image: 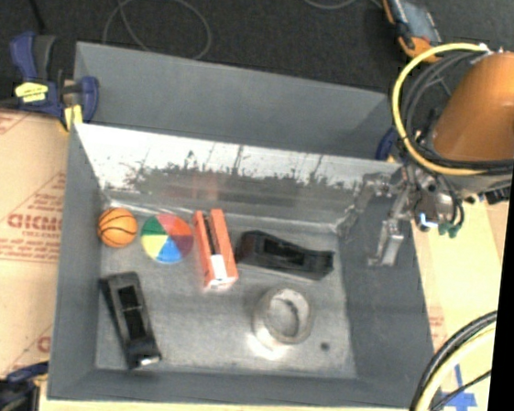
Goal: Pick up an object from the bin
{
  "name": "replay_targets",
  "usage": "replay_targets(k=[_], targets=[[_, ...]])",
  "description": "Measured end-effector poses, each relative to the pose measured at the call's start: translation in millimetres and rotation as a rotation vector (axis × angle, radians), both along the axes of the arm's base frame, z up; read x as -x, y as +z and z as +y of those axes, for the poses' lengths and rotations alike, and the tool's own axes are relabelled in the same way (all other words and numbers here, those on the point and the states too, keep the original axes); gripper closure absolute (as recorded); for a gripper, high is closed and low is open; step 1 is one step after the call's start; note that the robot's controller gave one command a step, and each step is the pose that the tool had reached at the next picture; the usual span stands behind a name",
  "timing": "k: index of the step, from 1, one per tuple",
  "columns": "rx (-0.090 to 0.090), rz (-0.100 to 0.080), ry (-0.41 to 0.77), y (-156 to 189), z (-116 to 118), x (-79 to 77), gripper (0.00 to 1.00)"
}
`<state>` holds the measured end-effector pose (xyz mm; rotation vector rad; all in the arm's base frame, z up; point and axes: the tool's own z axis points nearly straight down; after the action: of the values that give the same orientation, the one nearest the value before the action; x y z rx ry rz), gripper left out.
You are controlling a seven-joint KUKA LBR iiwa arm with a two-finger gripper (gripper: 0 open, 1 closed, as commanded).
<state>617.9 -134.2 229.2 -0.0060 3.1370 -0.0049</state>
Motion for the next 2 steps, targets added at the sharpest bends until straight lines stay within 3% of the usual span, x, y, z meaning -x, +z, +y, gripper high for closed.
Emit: replay_targets(k=[1,2], targets=[[0.000,0.000,0.000,0.0,0.0,0.0,0.00],[-0.001,-0.010,-0.054,-33.4,3.7,-12.2,0.00]])
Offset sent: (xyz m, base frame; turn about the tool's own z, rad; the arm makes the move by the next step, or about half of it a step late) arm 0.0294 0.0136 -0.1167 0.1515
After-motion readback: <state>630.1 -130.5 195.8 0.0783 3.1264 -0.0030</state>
